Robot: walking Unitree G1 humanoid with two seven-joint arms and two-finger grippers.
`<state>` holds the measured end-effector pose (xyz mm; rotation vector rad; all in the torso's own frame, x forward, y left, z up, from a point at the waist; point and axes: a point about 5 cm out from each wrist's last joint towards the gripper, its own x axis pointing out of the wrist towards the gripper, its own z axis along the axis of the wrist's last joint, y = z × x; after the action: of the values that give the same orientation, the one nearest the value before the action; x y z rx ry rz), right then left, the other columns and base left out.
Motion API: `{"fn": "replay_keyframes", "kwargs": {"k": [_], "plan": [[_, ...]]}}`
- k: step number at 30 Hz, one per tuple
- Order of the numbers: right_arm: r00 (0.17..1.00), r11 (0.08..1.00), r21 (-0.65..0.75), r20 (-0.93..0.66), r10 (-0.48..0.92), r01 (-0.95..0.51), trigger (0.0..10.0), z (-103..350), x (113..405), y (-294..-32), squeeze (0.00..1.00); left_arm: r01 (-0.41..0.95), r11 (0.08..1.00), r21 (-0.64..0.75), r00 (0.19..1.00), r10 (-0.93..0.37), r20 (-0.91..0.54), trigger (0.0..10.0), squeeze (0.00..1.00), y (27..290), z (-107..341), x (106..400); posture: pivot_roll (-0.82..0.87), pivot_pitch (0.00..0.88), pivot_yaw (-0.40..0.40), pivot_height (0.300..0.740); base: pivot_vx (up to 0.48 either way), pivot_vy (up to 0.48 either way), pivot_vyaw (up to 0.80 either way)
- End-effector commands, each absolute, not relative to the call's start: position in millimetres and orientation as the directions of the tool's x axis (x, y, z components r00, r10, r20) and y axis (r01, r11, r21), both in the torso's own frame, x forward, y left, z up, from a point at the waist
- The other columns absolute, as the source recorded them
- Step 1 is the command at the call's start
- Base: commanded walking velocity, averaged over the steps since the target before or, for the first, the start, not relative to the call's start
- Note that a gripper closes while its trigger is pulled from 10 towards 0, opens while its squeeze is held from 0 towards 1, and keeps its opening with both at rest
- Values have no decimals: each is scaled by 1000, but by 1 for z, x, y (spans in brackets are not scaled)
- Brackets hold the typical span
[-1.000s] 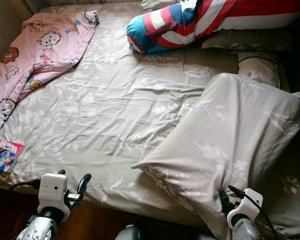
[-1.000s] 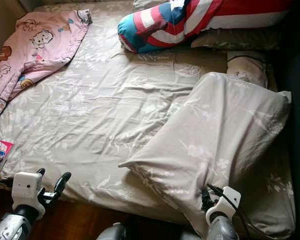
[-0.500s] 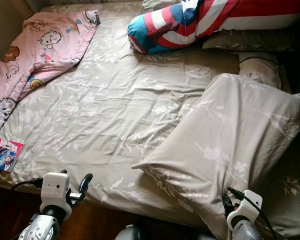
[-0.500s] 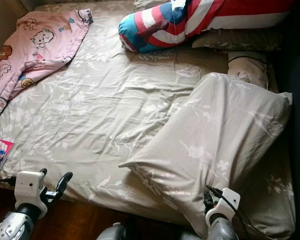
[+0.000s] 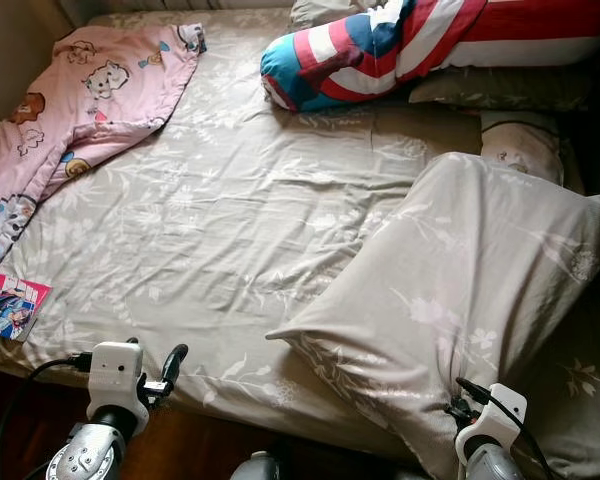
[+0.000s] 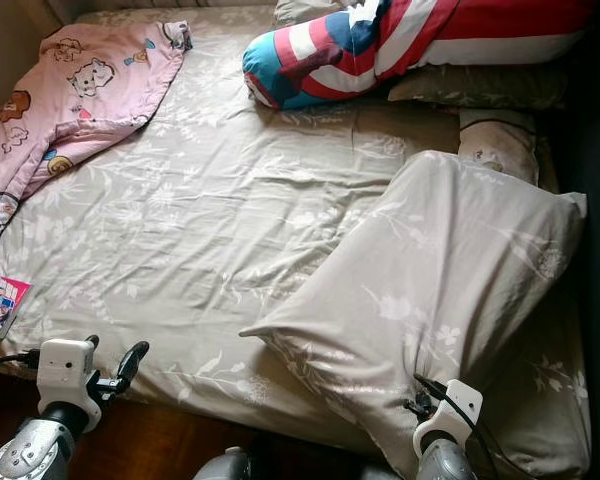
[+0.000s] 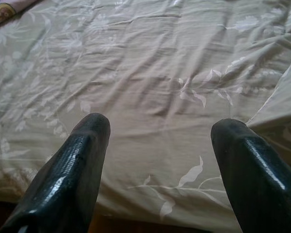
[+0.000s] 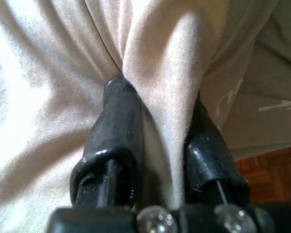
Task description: Clean up the room
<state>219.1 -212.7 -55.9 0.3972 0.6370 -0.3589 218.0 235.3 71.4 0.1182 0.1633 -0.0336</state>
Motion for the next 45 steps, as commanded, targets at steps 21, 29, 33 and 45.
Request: {"fn": "replay_keyframes", "kwargs": {"k": [21, 29, 33, 45], "plan": [[631, 868, 16, -693, -348, 497, 0, -59, 206, -244, 0, -62, 994, 86, 982, 76, -175, 10000, 0, 244, 45, 242, -22, 64, 74, 740, 0, 0, 0], [614, 786, -115, -560, -556, 608, 0, -28, 224, -288, 0, -101, 993, 66, 980, 111, -166, 10000, 0, 246, 39, 248, -49, 37, 58, 740, 0, 0, 0], [557, 697, -190, -474, -682, 692, 0, -10, 220, -321, 0, -113, 992, 62, 978, 121, -169, 10000, 0, 248, 37, 248, -60, 34, 58, 740, 0, 0, 0], [421, 538, -305, -373, -827, 786, 0, 18, 201, -378, 0, -108, 992, 57, 978, 117, -175, 10000, 0, 245, 30, 249, -86, 35, 60, 740, 0, 0, 0]]}}
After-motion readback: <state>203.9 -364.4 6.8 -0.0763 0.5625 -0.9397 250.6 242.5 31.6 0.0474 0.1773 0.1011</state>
